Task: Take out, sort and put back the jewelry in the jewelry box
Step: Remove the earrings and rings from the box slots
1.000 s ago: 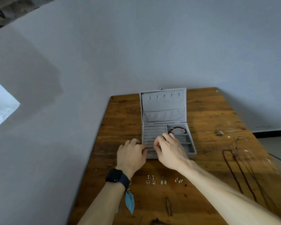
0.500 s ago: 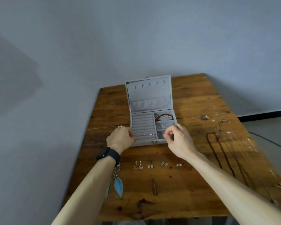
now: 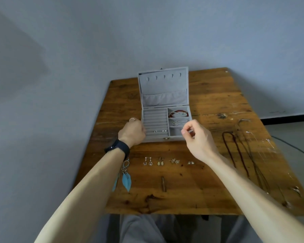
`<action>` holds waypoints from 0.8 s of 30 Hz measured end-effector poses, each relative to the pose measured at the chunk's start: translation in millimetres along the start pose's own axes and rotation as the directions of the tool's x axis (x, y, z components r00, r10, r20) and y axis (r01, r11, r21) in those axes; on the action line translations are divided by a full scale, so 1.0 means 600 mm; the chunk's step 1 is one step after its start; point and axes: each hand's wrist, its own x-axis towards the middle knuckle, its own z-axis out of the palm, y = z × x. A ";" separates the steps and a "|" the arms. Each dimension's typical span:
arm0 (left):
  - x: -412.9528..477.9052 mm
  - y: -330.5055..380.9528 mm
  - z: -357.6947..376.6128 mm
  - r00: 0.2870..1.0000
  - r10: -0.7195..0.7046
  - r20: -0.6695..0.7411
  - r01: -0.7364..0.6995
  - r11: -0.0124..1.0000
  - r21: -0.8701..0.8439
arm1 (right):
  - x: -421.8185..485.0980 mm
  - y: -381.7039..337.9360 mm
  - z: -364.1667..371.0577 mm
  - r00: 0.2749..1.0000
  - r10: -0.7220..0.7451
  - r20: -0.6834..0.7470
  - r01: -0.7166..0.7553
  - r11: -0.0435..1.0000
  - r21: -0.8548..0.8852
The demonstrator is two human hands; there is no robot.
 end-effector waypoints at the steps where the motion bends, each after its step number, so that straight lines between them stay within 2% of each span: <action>1: -0.014 -0.003 -0.006 0.998 0.007 -0.064 -0.012 0.997 -0.076 | -0.016 -0.010 -0.003 1.000 -0.020 -0.021 0.020 1.000 0.010; 3: -0.056 -0.011 -0.015 0.974 0.023 -0.227 -0.066 0.981 -0.185 | -0.056 -0.027 -0.002 0.998 -0.056 -0.033 0.058 0.997 0.044; 5: -0.111 -0.019 -0.011 0.947 0.049 -0.318 -0.130 0.963 -0.237 | -0.100 -0.038 0.011 0.996 -0.088 0.017 0.087 0.994 0.063; 8: -0.194 -0.033 0.025 0.948 0.132 -0.291 -0.207 0.948 -0.243 | -0.159 -0.048 0.047 0.980 -0.106 0.169 0.100 0.994 0.040; 11: -0.244 -0.044 0.075 0.952 0.197 -0.234 -0.229 0.966 -0.119 | -0.187 -0.053 0.088 0.958 -0.105 0.266 0.126 0.990 -0.063; 16: -0.266 -0.057 0.114 0.959 0.190 -0.211 -0.200 0.979 -0.029 | -0.189 -0.063 0.122 0.959 -0.119 0.259 0.187 0.948 -0.258; 24: -0.274 -0.059 0.119 0.959 0.178 -0.220 -0.195 0.979 -0.059 | -0.185 -0.064 0.132 0.962 -0.074 0.262 0.146 0.952 -0.267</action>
